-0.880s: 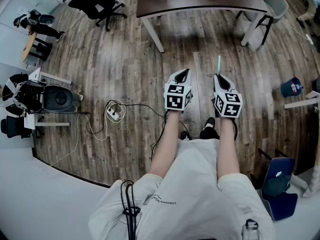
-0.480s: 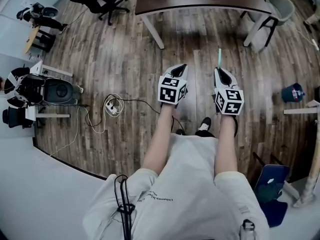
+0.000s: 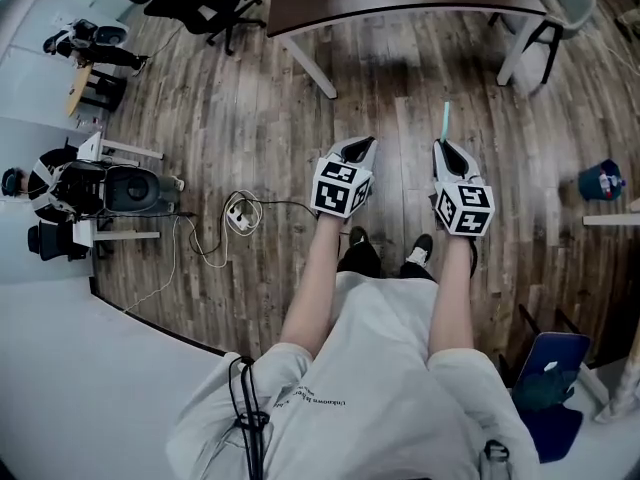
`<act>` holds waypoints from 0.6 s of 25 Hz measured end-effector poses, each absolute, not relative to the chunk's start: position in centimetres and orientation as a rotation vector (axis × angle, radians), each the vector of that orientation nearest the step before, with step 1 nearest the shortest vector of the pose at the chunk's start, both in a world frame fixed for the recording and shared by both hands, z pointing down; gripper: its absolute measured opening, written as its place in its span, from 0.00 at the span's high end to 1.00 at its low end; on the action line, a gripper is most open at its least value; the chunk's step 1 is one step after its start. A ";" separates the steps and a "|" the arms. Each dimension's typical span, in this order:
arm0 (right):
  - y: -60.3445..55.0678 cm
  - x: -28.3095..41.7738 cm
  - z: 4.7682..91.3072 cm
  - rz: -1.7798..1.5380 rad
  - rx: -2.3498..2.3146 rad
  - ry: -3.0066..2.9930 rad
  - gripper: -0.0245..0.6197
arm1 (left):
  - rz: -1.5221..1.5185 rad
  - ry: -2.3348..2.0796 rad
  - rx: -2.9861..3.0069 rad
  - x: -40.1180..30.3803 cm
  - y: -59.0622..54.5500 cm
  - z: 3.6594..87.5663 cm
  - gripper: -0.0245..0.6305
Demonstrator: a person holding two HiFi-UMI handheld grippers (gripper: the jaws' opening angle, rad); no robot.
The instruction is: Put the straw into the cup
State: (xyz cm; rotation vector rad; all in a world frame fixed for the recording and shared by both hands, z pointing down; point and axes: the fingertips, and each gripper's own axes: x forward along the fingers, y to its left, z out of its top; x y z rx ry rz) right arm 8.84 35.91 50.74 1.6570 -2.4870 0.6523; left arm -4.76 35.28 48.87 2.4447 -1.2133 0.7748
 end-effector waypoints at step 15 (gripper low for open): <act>27.8 6.7 47.1 0.407 1.808 -2.412 0.90 | 0.864 -0.980 2.669 -3.6 26.4 50.1 0.96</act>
